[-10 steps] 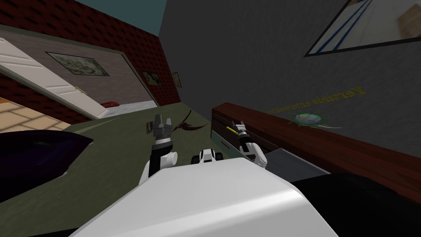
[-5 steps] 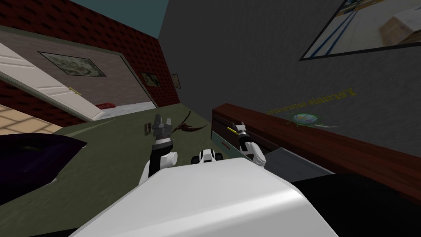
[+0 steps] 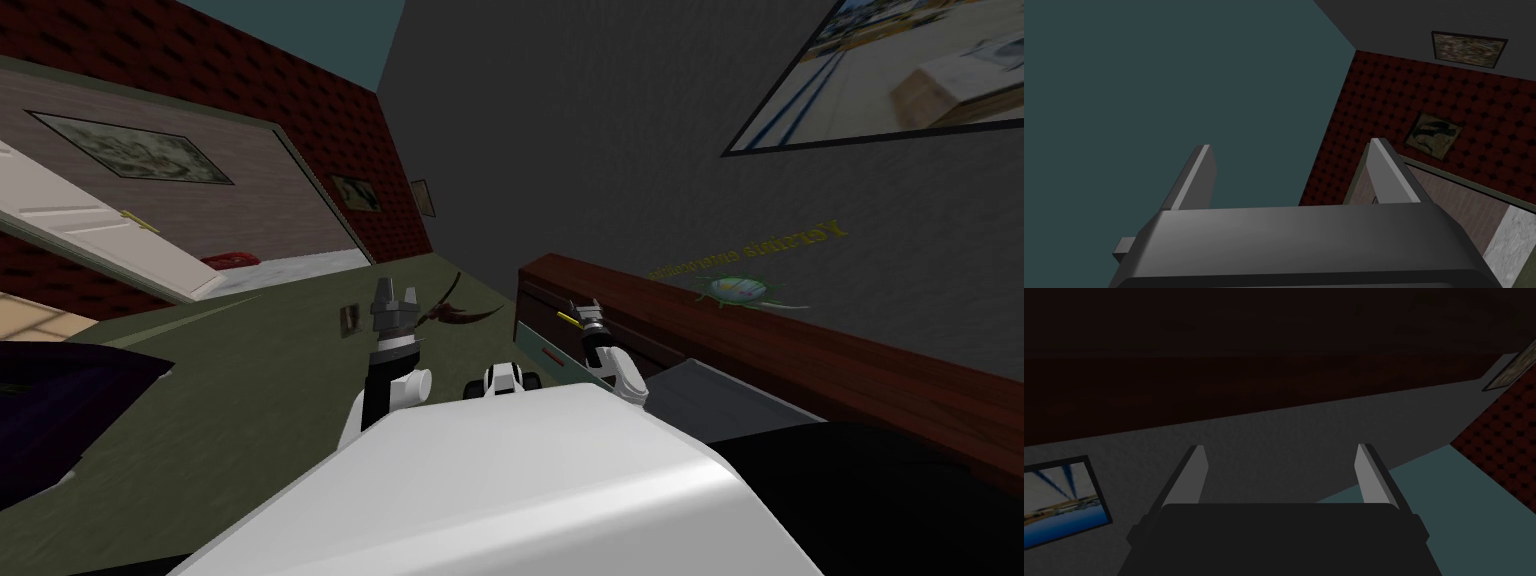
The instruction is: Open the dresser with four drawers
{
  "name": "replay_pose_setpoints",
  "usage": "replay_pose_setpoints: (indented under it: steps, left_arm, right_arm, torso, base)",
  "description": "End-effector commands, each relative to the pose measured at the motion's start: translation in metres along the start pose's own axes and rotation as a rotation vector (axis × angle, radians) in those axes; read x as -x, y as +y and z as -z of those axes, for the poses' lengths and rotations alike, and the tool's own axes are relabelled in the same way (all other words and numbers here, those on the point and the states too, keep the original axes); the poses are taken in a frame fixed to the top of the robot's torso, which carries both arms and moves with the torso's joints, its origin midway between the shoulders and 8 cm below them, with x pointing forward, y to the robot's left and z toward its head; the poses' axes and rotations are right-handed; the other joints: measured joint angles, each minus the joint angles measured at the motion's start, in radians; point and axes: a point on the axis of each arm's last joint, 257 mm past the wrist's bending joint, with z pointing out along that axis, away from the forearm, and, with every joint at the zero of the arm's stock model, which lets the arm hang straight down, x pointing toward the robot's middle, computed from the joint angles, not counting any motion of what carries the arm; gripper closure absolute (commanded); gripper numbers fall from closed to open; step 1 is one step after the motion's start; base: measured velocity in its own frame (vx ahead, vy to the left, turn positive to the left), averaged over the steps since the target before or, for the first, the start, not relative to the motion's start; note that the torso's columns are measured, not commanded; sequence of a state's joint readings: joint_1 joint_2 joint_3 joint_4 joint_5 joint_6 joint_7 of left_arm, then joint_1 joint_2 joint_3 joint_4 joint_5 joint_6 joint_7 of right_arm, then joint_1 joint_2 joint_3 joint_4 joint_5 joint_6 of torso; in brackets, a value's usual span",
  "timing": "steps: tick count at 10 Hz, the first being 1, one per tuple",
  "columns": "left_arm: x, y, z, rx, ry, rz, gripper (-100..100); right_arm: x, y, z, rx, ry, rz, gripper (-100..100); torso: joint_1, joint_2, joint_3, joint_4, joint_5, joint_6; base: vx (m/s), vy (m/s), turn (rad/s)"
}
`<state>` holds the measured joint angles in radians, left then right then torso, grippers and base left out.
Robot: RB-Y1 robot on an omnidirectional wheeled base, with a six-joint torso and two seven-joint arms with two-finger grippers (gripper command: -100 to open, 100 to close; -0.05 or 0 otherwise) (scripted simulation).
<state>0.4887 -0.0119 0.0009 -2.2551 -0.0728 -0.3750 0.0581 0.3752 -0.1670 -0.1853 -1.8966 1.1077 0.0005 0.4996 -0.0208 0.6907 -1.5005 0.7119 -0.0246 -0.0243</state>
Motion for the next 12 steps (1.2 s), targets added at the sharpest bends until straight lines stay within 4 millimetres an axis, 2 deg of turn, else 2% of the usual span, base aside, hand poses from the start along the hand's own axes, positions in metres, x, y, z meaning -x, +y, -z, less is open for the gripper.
replay_pose_setpoints:
  steps: [1,4,5,11,12]
  left_arm:
    - [0.0,0.0,0.0,0.0,0.0,0.0,0]
    - [0.0,0.0,0.0,0.0,0.0,0.0,0]
    - [0.0,0.0,0.0,0.0,0.0,0.0,0]
    - [0.0,0.0,0.0,0.0,0.0,0.0,0]
    - [0.0,0.0,0.0,0.0,0.0,0.0,0]
  right_arm:
    - [-0.014,0.014,0.001,0.028,0.027,-0.016,-100]
    - [-0.014,0.014,0.001,0.028,0.027,-0.016,-100]
    - [-0.025,0.008,0.001,0.008,0.052,0.043,-100]
    - [-0.025,0.008,0.001,0.008,0.052,0.043,-100]
    - [-0.036,0.002,0.001,-0.01,0.077,0.099,-100]
  torso:
    - [0.0,0.0,0.0,0.0,0.0,0.0]
    - [0.003,0.0,0.0,0.0,0.002,0.004]
    - [0.001,-0.001,-0.001,0.0,0.002,0.004]
    - [0.002,0.0,0.001,-0.001,-0.001,0.002]
    - [-0.001,-0.002,-0.001,-0.002,-0.002,0.003]
  base:
    - [-0.018,-0.014,0.006]
    - [-0.004,-0.003,0.006]
    - [0.043,0.054,-0.07]
    - [0.012,0.018,-0.017]
    - [0.031,0.058,-0.051]
